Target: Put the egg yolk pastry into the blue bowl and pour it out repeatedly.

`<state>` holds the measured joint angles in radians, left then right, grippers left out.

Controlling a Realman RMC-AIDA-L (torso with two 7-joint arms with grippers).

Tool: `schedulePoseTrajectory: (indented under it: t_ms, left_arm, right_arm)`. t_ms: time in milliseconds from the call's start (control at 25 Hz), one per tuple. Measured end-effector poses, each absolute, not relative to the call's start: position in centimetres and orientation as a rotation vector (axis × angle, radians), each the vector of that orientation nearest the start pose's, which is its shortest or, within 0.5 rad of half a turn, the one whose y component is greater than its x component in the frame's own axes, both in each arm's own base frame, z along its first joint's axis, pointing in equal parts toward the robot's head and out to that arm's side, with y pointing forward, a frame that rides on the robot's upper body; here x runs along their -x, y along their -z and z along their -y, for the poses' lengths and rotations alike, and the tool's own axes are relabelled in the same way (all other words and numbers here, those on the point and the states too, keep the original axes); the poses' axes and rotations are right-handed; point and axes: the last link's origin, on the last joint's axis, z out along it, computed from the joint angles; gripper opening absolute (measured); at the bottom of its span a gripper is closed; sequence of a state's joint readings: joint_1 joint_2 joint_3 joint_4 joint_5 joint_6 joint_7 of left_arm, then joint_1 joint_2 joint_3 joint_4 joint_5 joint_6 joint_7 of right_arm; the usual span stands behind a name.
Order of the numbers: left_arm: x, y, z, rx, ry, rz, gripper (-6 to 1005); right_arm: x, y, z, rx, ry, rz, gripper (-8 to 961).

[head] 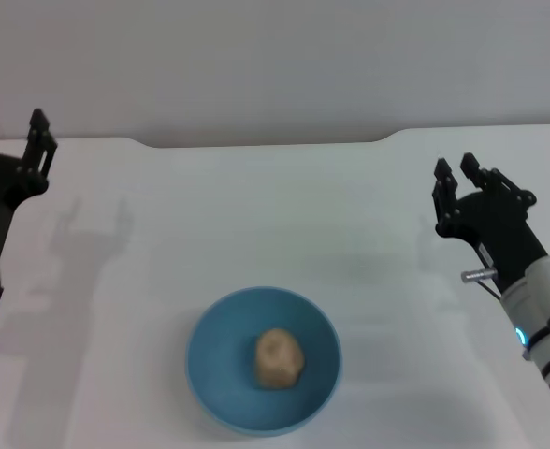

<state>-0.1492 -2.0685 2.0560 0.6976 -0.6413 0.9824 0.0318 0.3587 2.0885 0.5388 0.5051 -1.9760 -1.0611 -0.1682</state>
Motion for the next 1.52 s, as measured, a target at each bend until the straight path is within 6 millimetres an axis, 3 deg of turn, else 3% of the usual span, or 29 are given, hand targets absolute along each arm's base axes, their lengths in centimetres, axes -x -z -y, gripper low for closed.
schedulePoseTrajectory:
  t_ms: [320, 1520]
  left_arm:
    - [31.8, 1.4, -30.1, 1.5, 0.74, 0.611, 634]
    - [31.4, 1.6, -30.4, 1.516, 0.747, 0.599, 634]
  right_arm:
    - [-28.7, 7.8, -30.0, 1.692, -0.674, -0.598, 244]
    - [-28.7, 7.8, -30.1, 1.7, -0.672, -0.596, 244]
